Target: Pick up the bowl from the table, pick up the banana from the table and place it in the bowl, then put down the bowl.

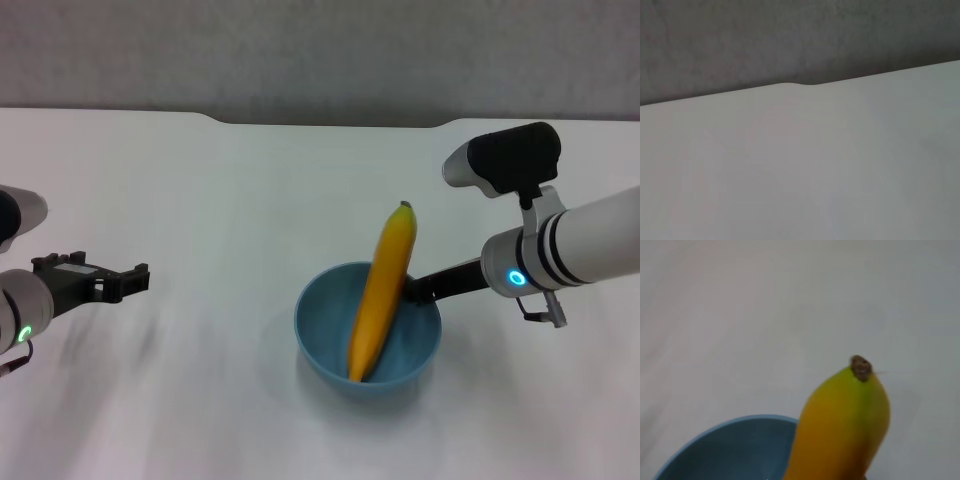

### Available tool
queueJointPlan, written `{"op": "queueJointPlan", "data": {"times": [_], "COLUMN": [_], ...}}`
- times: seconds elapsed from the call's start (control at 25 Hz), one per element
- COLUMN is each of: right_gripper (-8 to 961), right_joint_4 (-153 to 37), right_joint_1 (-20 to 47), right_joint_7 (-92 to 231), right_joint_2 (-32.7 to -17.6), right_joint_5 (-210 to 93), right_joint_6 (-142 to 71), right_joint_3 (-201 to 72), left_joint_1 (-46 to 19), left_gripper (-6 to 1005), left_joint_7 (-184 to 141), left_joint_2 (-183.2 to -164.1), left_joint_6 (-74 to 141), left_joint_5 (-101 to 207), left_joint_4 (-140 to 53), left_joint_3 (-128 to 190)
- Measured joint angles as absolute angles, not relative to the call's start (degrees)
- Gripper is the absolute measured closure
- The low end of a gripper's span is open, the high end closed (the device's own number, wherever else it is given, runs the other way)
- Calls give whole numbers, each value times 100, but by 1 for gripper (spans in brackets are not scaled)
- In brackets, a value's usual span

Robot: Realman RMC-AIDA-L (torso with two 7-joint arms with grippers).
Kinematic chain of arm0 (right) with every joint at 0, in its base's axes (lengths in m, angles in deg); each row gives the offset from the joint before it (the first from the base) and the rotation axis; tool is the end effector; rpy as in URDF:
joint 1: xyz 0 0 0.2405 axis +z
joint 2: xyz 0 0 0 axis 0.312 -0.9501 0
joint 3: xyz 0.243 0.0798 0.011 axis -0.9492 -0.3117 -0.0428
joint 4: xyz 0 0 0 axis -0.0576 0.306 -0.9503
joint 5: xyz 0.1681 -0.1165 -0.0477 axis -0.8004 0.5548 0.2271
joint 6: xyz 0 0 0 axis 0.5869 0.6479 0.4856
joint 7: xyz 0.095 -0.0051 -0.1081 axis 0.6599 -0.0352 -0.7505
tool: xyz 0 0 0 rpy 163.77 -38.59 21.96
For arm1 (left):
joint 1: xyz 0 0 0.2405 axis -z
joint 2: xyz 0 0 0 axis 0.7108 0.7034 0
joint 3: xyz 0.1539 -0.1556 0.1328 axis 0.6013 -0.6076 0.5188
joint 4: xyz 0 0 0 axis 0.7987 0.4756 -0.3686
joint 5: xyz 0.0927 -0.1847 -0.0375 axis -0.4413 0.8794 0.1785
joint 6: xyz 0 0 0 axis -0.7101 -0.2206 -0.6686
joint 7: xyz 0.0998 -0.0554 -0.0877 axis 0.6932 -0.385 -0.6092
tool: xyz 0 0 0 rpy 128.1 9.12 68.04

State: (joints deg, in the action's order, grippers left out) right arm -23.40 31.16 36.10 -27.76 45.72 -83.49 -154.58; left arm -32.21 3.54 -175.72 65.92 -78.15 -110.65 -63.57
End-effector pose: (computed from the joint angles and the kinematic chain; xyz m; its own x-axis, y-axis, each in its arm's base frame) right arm 0.2090 0.4252 -0.0831 0.6358 -0.7532 -0.1687 -0.7236 -0.5056 -0.4698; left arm -0.2986 0.3671 0.0044 0.6783 0.5865 0.4425 0.6623 -0.2274 -0.7139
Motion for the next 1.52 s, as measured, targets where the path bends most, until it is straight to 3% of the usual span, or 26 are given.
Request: {"op": "queueJointPlan", "data": {"times": [0.2,0.4,0.44,0.68,0.76,1.04,1.28,1.52], "right_gripper": [775,699,650,381,308,56,62,61], "right_joint_4": [-2154,-1174,-571,670,1265,1433,898,625], "right_joint_1": [2918,2208,1818,913,278,-515,-607,-687], "right_joint_7": [3491,3196,3177,3095,2797,1570,1170,1134], "right_joint_2": [-2758,-2739,-2728,-2724,-2737,-2742,-2745,-2735], "right_joint_5": [4600,4670,4818,5233,5279,4406,3942,3966], "right_joint_6": [-8344,-8346,-8362,-8226,-7729,-6063,-5148,-3443], "right_joint_3": [-15455,-15512,-15633,-15759,-15731,-15270,-14894,-13766], "left_joint_1": [-3243,-3334,-3373,-3461,-3483,-3952,-4280,-3921], "left_gripper": [105,105,105,105,105,105,105,105], "left_joint_7": [350,344,338,146,48,41,-47,-760], "left_joint_2": [-17572,-17572,-17572,-17572,-17570,-17578,-17582,-17581], "left_joint_6": [6590,6535,6490,6388,6341,4550,2272,1138], "left_joint_5": [-7815,-7816,-7817,-7814,-7813,-7531,-7475,-7419], "left_joint_4": [-11065,-11065,-11068,-11070,-11070,-10891,-10356,-9192], "left_joint_3": [-6357,-6358,-6358,-6401,-6429,-5689,-4652,-4118]}}
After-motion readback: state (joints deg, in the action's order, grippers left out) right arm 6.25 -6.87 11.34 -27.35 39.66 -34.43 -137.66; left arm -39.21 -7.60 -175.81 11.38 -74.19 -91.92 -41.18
